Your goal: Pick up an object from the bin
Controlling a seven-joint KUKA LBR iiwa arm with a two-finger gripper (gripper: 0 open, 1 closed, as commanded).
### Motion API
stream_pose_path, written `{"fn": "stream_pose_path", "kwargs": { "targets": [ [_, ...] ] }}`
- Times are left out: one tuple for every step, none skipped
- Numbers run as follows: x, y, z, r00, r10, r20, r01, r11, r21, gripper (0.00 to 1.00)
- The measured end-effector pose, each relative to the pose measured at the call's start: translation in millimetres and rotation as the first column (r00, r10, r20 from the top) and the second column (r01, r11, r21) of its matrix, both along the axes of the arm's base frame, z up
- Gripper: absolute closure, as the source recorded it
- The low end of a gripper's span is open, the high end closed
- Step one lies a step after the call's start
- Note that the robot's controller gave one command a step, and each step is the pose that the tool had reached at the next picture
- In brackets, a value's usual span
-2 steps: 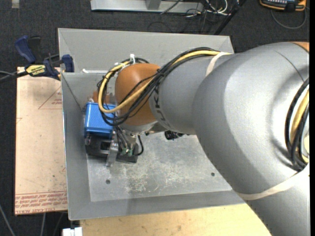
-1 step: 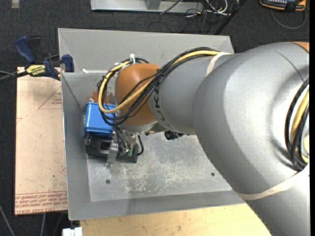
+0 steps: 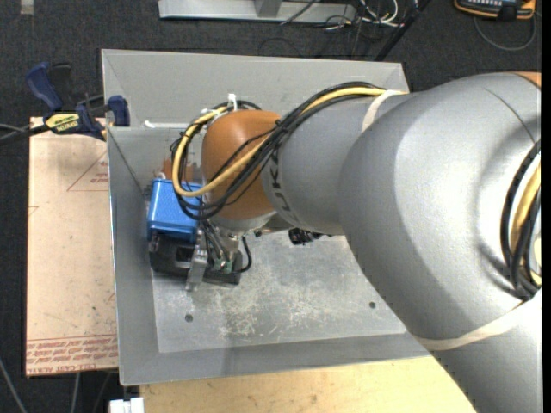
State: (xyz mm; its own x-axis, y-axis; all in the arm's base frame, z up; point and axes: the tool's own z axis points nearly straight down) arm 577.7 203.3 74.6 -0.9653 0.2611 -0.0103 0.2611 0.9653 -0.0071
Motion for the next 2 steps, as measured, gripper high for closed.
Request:
{"fn": "stream_pose_path", "kwargs": {
  "targets": [
    [-3.3, 0.9, 13.1, 1.000, 0.002, -0.010, -0.002, 1.000, 0.000, 1.00],
    [-3.8, 1.9, 32.3, 1.000, 0.003, -0.011, -0.003, 1.000, 0.001, 1.00]
  ]
}}
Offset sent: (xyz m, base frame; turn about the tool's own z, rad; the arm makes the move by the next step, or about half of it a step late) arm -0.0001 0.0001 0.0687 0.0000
